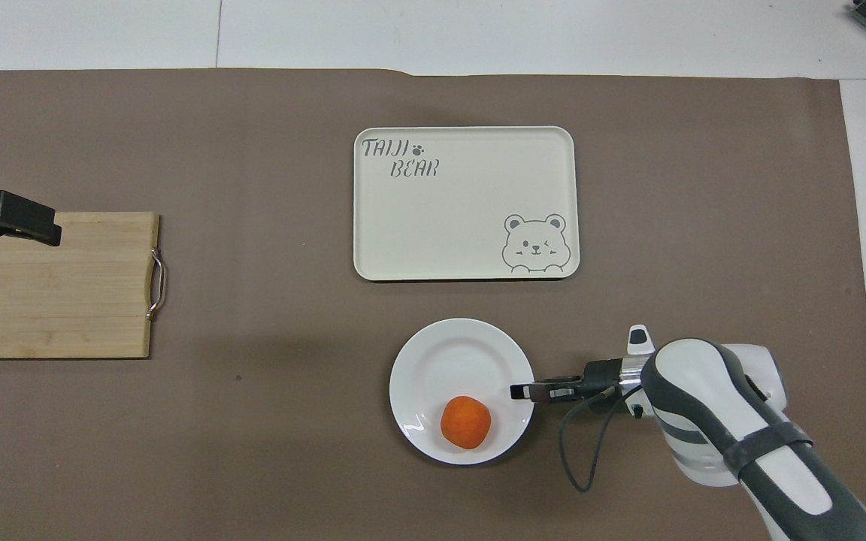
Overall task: Place orange and plate with both arms
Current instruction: 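Slide the plate with the right gripper onto the bear tray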
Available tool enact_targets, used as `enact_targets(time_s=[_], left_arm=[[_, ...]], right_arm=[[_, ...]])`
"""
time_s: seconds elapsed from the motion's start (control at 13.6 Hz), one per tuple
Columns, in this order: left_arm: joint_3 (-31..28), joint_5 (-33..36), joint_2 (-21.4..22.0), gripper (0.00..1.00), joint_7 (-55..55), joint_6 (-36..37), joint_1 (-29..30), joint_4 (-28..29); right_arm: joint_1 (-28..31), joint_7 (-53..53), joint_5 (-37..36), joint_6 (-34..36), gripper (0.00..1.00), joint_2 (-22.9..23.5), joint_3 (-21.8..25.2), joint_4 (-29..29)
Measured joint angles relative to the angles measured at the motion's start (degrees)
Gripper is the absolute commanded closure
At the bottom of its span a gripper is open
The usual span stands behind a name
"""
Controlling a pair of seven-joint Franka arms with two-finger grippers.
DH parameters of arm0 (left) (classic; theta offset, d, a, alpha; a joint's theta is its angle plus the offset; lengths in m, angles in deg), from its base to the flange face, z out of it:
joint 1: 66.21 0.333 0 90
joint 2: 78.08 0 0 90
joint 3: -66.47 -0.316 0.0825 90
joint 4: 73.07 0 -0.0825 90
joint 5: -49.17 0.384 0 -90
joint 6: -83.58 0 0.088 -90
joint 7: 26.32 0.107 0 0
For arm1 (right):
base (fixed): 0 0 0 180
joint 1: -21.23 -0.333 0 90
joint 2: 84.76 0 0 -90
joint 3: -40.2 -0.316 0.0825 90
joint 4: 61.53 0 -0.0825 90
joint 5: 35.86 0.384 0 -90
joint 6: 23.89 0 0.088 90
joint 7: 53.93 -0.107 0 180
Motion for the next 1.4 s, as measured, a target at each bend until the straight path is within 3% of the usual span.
enact_targets(time_s=[0.74, 1.03, 1.4], left_arm=[[0.00, 0.00, 0.00, 0.00, 0.00, 0.00, 0.00, 0.00], [0.00, 0.00, 0.00, 0.00, 0.00, 0.00, 0.00, 0.00], [0.00, 0.00, 0.00, 0.00, 0.00, 0.00, 0.00, 0.00]], right_arm=[[1.52, -3.36, 0.73, 4.90, 1.00, 0.07, 0.18, -5.93], [1.53, -13.19, 0.67, 5.28, 1.00, 2.18, 0.19, -14.05], [4.62, -22.56, 0.26, 7.75, 1.00, 12.81, 0.27, -30.87]])
